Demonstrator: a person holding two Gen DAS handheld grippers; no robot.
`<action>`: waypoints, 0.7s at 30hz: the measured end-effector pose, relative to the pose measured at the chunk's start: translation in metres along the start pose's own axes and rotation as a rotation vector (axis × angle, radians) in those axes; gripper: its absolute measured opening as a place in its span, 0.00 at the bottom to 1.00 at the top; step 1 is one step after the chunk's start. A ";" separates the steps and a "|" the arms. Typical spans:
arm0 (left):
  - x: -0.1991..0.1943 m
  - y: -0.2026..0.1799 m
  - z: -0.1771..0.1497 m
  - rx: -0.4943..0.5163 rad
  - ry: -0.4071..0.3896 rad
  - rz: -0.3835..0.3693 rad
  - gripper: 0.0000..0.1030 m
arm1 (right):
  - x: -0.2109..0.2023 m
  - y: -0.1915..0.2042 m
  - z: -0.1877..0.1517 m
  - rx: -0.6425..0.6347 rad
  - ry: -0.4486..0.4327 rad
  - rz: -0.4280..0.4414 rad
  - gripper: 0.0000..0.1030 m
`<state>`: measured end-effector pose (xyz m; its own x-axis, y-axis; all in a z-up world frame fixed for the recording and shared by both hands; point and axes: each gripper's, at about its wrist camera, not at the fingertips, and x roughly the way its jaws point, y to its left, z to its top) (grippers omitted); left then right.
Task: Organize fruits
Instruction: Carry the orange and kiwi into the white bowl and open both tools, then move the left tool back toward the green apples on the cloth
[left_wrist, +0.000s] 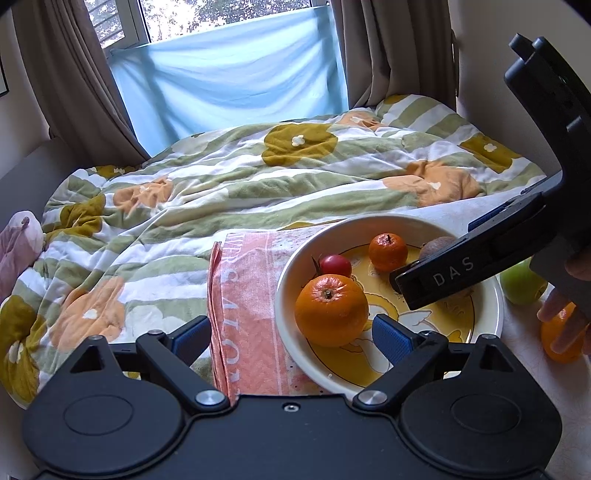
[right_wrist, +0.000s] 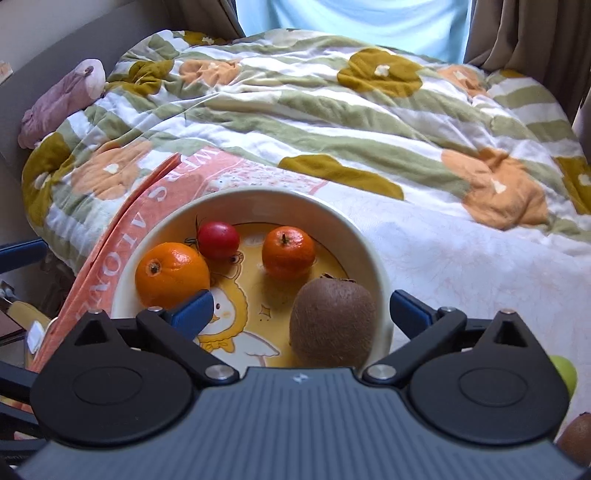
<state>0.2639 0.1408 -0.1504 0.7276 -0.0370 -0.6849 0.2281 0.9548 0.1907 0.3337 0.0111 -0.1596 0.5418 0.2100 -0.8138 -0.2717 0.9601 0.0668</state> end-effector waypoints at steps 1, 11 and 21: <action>0.000 0.000 0.000 0.000 -0.001 -0.002 0.94 | -0.001 0.000 0.000 0.004 -0.007 0.001 1.00; -0.016 0.004 0.005 -0.021 -0.019 -0.009 0.93 | -0.027 0.010 0.005 -0.033 -0.031 0.033 1.00; -0.063 -0.001 0.023 -0.015 -0.104 -0.036 0.93 | -0.104 0.010 0.006 0.034 -0.083 -0.009 1.00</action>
<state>0.2330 0.1354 -0.0913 0.7824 -0.1008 -0.6145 0.2459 0.9566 0.1562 0.2797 0.0002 -0.0706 0.6086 0.2145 -0.7639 -0.2398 0.9675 0.0807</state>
